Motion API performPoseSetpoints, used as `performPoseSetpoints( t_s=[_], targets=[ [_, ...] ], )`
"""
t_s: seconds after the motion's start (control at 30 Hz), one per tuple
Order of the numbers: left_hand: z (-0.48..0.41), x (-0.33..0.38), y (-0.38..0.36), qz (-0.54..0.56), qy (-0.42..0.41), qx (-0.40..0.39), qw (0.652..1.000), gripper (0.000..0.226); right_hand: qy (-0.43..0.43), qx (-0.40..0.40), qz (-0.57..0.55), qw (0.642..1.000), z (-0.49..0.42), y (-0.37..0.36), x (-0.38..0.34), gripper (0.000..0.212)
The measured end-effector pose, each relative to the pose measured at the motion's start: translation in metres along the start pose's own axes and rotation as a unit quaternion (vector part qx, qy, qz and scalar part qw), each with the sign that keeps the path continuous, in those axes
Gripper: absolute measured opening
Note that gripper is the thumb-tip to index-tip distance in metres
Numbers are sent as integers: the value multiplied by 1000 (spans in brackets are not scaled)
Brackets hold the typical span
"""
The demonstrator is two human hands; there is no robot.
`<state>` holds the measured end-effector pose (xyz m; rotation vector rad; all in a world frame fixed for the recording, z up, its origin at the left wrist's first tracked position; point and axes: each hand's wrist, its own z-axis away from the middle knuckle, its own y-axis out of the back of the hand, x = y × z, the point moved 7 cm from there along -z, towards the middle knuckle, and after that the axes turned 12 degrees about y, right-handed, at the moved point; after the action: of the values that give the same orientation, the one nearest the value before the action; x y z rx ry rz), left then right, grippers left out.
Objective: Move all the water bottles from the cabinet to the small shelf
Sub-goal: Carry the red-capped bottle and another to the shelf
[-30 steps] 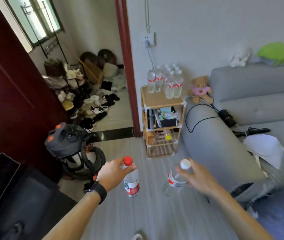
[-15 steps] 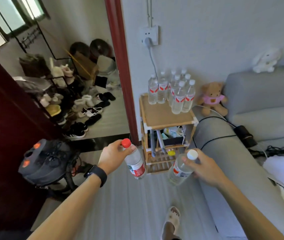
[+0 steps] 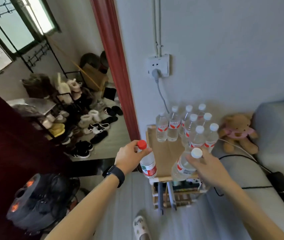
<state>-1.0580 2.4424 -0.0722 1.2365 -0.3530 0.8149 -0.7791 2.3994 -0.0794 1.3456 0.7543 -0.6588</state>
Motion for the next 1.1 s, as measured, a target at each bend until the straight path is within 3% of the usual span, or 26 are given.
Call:
performPoseSetpoints(
  t_s=[0.1,0.3,0.43,0.53,0.73,0.93,1.1],
  targets=[
    [-54,11,-12,23,-29,-51,998,33,-25,36,5,999,-40,-12,-1,32],
    [-136,25,-44,118,-52,-186,974,35,-50,76,48,995,-96,-23,1,30],
    [-162,38,-58,102,-65,-221,968,31,-88,93,62,990,-116,-25,6,45],
    [-169,48,-69,75,-75,-232,967,31,-103,90,78,988,-127,-25,11,41],
    [-166,60,-77,21,-77,-219,972,35,-45,27,136,989,-144,-23,19,46],
    [-154,63,-75,4,-77,-203,976,39,76,-56,229,969,-154,-14,6,47],
    [-159,63,-66,-5,-63,-184,981,41,126,-125,252,951,-167,-11,4,50]
  ],
)
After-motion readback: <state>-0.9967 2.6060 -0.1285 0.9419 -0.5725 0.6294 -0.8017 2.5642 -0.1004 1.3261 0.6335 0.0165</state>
